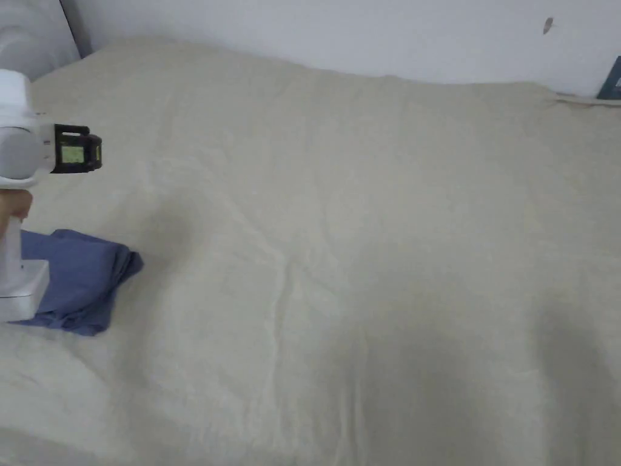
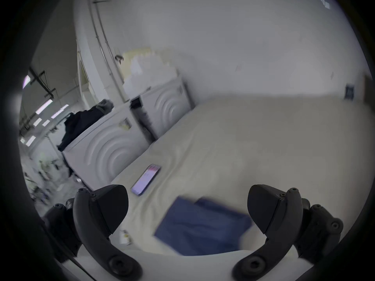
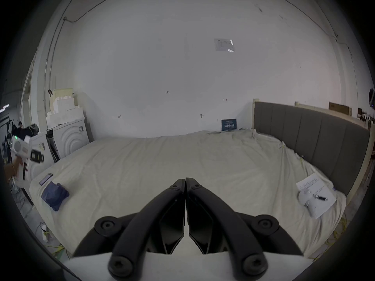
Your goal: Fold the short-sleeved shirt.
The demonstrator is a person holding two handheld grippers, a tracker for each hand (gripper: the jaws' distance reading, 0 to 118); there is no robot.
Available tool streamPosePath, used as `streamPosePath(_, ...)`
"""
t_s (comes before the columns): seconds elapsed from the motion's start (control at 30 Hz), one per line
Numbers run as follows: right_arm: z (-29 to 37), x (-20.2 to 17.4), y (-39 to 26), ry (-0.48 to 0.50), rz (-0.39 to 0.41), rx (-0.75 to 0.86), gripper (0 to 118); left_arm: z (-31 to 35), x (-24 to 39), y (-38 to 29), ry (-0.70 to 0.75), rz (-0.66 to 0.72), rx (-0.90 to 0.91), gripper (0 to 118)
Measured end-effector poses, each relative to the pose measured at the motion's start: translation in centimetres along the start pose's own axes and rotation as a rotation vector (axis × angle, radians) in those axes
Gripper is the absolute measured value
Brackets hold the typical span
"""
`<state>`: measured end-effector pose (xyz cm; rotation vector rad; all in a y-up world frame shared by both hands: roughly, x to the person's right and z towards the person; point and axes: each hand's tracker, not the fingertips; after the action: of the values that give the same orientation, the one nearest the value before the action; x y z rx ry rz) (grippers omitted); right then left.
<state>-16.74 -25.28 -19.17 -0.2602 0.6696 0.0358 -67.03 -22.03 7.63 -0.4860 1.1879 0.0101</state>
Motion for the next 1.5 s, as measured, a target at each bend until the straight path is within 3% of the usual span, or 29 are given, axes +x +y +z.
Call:
streamPosePath(0.33, 2.7, 3.4, 3.6, 0.025, 0.079, 0.045, 0, 12.0, 12.3, 1.0, -0.375, 0.161, 0.244, 118)
streamPosePath(0.63, 2.8, 6.1, 2.9, -0.004, 0.048, 0.047, 0, 18.4, 19.6, -3.4, -0.534, 0.160, 0.263, 113)
streamPosePath(0.8, 2.2, 7.5, 1.4, -0.030, 0.049, 0.045, 0, 19.1, 21.6, -6.8, -0.547, 0.076, 0.260, 80)
streamPosePath(0.9, 1.9, 8.3, 0.3, -0.039, 0.044, 0.038, 0, 19.5, 22.0, -8.3, -0.565, 0.076, 0.257, 76)
streamPosePath(0.97, 2.0, 8.5, -0.3, -0.047, 0.048, 0.037, 0, 19.7, 22.2, -9.0, -0.560, 0.073, 0.266, 67)
streamPosePath(1.03, 2.0, 8.6, -0.8, -0.052, 0.047, 0.031, 0, 19.7, 22.5, -9.6, -0.547, 0.056, 0.267, 42)
streamPosePath(1.2, 2.1, 9.0, -2.3, -0.055, 0.005, 0.004, 0, 20.2, 22.3, -10.1, -0.550, 0.077, 0.251, 7)
streamPosePath(1.27, 2.3, 9.0, -2.7, -0.056, -0.010, 0.002, 0, 20.2, 22.3, -10.1, -0.544, 0.081, 0.256, 1)
streamPosePath(1.5, 2.7, 8.9, -3.7, -0.042, -0.014, -0.010, 0, 20.5, 22.1, -9.6, -0.527, 0.069, 0.294, 0)
